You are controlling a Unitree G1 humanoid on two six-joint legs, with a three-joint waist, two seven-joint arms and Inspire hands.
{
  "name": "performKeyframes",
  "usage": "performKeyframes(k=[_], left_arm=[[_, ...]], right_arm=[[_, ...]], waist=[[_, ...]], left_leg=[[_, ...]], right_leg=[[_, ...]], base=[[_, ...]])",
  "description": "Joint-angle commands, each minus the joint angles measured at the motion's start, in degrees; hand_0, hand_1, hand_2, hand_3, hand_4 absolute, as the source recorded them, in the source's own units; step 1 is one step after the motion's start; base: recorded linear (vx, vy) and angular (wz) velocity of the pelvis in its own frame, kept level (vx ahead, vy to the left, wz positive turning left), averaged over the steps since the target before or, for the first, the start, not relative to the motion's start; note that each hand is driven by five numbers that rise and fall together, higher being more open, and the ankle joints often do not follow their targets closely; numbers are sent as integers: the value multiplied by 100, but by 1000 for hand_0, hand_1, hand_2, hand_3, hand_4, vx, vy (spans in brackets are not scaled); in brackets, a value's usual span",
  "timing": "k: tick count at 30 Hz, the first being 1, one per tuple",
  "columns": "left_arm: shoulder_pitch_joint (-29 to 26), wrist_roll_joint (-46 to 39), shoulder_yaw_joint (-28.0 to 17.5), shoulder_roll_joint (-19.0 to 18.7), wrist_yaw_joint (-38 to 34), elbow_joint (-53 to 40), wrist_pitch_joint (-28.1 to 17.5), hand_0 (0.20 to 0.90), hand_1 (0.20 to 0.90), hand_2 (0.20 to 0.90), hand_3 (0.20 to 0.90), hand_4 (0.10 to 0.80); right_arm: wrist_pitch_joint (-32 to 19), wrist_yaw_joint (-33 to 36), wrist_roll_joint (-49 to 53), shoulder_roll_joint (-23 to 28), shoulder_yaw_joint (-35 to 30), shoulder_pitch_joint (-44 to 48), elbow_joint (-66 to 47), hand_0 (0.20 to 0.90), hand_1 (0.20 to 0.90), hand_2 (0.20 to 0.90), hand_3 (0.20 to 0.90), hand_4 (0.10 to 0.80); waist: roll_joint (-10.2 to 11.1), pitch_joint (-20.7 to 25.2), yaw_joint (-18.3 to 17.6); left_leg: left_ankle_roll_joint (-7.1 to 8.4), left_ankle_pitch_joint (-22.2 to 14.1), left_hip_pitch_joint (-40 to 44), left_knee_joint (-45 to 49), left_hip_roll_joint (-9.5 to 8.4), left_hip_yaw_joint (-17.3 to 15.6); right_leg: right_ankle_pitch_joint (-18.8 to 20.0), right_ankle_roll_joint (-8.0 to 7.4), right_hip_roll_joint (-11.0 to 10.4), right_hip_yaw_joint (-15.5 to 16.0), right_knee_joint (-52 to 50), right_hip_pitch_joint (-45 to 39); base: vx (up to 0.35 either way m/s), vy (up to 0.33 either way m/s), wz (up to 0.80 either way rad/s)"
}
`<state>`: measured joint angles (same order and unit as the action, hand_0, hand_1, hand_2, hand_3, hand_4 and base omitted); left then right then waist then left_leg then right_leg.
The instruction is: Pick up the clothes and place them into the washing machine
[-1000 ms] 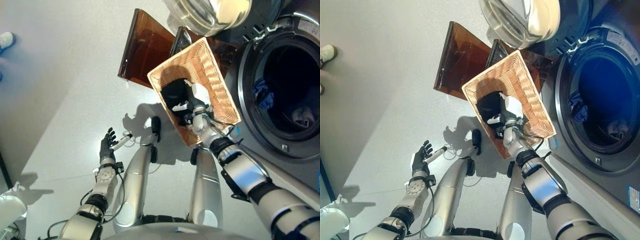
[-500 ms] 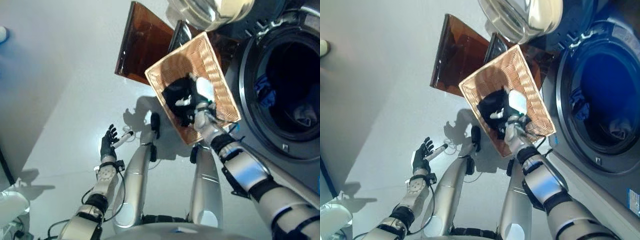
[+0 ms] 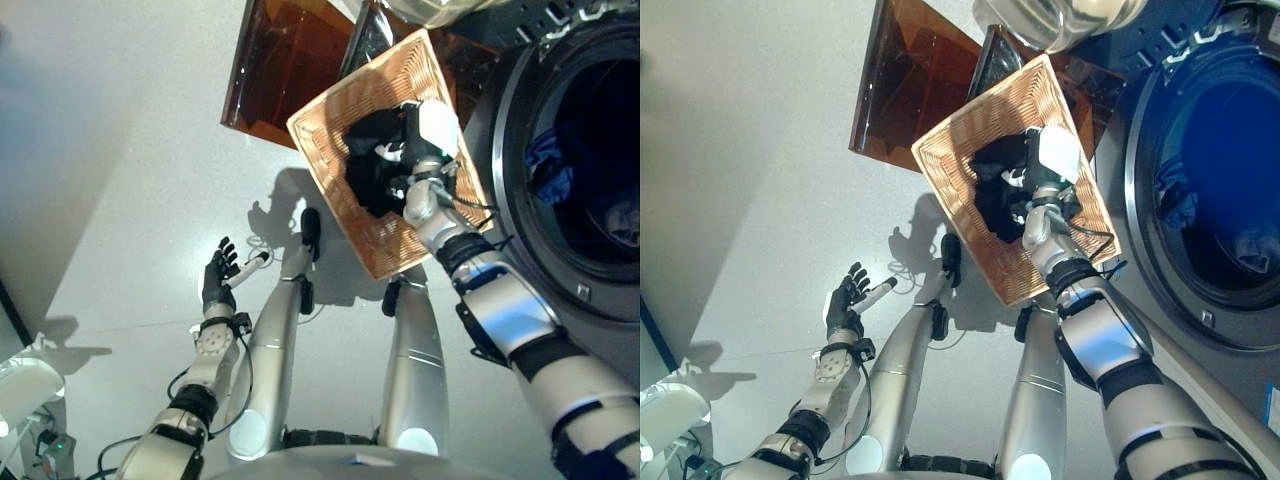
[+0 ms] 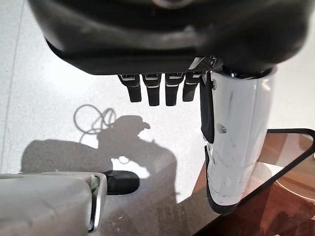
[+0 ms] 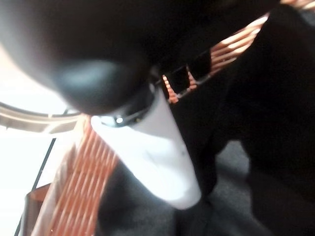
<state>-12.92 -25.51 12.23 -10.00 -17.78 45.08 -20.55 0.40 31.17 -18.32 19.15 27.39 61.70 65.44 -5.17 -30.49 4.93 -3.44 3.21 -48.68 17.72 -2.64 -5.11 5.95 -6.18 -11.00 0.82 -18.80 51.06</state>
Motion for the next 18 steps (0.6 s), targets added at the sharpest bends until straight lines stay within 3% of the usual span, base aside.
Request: performKeyframes(k=[1, 11, 18], left_arm=[[368, -140, -101, -346, -264, -309, -327, 900, 900, 900, 900, 800], [377, -96, -141, -298, -263, -200, -322, 900, 900, 900, 900, 800], [401, -55, -268, -296, -230, 75, -270, 900, 900, 900, 900, 800]], right_arm=[[-6, 128, -263, 40, 97, 387, -317, 200, 200, 200, 200, 300], [-77, 186, -166, 75, -31, 355, -341, 200, 200, 200, 200, 300], [-650, 102, 1029, 158, -556, 44, -1173, 200, 200, 200, 200, 300]], waist=[[-367, 70, 218], [-370, 70, 206], [-331, 70, 148]], left_leg=[[343, 190, -202, -257, -172, 40], [340, 160, -52, -256, -153, 1], [333, 111, 276, -284, -126, -62]], right_leg=[[15, 183, 112, 41, -157, 49], [-26, 187, 122, 33, -190, -93], [-74, 179, 148, -9, -196, -362]], base=[[0, 0, 0], [0, 0, 0], [12, -1, -2]])
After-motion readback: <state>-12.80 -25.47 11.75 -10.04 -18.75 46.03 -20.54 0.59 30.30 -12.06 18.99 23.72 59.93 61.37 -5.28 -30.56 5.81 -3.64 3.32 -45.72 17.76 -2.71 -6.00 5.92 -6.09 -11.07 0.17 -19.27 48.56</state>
